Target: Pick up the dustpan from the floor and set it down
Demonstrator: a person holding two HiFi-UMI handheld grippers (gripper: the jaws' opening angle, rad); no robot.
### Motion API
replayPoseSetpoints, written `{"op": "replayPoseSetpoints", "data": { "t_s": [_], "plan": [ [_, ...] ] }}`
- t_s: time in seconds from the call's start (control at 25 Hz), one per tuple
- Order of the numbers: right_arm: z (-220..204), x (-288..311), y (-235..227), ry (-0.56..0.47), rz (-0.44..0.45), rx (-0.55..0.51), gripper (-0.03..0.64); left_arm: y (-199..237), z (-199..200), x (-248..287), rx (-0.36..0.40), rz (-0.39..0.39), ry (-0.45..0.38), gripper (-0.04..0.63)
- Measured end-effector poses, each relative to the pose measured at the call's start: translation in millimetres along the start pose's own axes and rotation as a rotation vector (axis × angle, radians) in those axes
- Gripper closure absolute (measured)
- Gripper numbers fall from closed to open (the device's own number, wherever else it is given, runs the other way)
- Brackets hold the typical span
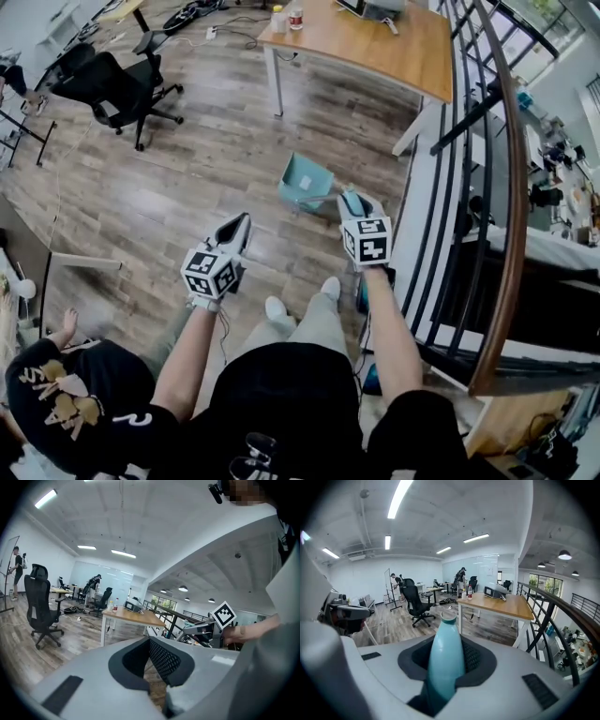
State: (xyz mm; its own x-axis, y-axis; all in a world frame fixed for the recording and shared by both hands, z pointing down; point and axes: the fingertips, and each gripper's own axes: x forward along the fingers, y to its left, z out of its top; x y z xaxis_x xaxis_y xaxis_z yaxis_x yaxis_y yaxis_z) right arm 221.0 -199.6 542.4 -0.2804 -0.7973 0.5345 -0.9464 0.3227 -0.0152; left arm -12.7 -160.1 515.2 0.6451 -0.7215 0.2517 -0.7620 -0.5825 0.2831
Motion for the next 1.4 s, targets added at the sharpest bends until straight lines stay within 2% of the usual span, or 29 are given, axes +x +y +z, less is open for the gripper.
{"op": "replayPoseSetpoints", "data": {
  "t_s": [0.24,0.4,0.76,1.4],
  "plan": [
    [57.5,-33.6,7.5,-0.073,-0.004,-0.015,0.529,-6.1,29.6,-7.4,0.022,-0.009,-0.037,0.598],
    [79.9,-50.4,14.2,-0.115,0.004,-0.027,0.529,-4.2,41.7,-10.8,0.030,-0.007,-0.053,0.598],
    [92.1,-70.4,21.6,-0.171,-0.003,-0.052,0.529,1.6,57.8,-18.3,0.035,0.011,-0.077,0.597],
    [88.1,-61.4,29.6,-0.152,0.009,-0.071,0.528,13.8,60.9,-25.4,0.031,0.035,-0.088,0.598]
  ]
}}
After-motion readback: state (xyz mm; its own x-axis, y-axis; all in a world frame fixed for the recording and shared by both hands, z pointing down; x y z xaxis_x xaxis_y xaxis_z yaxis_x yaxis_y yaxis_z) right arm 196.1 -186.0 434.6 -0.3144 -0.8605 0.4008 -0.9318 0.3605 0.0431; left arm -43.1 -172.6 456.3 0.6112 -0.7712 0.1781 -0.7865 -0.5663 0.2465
